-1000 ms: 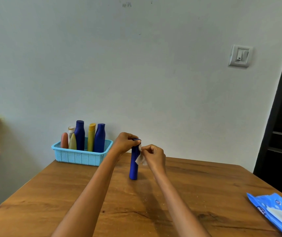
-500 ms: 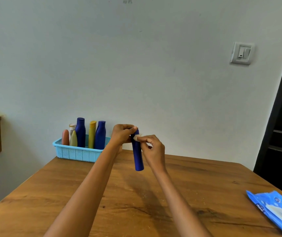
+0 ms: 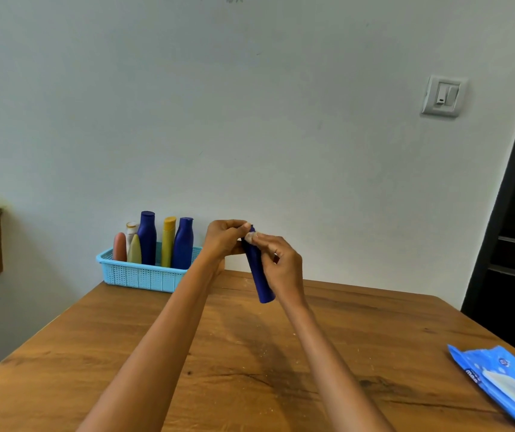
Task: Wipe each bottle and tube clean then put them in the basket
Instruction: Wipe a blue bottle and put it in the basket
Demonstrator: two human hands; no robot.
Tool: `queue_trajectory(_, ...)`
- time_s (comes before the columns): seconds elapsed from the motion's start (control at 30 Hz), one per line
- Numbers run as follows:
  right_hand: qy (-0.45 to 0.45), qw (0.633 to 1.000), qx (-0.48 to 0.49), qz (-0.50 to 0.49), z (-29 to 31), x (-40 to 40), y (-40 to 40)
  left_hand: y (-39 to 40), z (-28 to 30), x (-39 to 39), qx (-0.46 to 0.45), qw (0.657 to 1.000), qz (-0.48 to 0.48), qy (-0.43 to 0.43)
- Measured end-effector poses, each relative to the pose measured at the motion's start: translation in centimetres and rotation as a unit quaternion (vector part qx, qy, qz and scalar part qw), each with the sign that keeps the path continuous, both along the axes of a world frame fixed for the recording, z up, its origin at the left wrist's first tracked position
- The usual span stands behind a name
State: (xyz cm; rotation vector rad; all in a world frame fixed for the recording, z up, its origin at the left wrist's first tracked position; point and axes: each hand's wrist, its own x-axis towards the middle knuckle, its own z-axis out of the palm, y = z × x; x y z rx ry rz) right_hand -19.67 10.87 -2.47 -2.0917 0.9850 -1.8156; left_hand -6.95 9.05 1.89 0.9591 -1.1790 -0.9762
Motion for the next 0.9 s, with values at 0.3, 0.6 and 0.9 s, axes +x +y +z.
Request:
queue_trajectory(0.3, -0.026, 0.997, 0.057, -0.051, -0.5, -1.8, -0.4, 0.1, 0.0, 1.0, -0.002, 1.000, 0.004, -0.009)
queue_trajectory(0.6, 0.138, 0.983, -0.106, -0.049, 0.1, -0.7, -0.2, 0.4, 0.6, 0.1, -0.021, 0.999, 0.008, 0.031)
queue_trajectory(0.9, 0.164, 0.977, -0.123, -0.053, -2.0, -1.3, -0.2, -0.5, -0.5, 1.3, 0.001, 0.993, 0.040, 0.112)
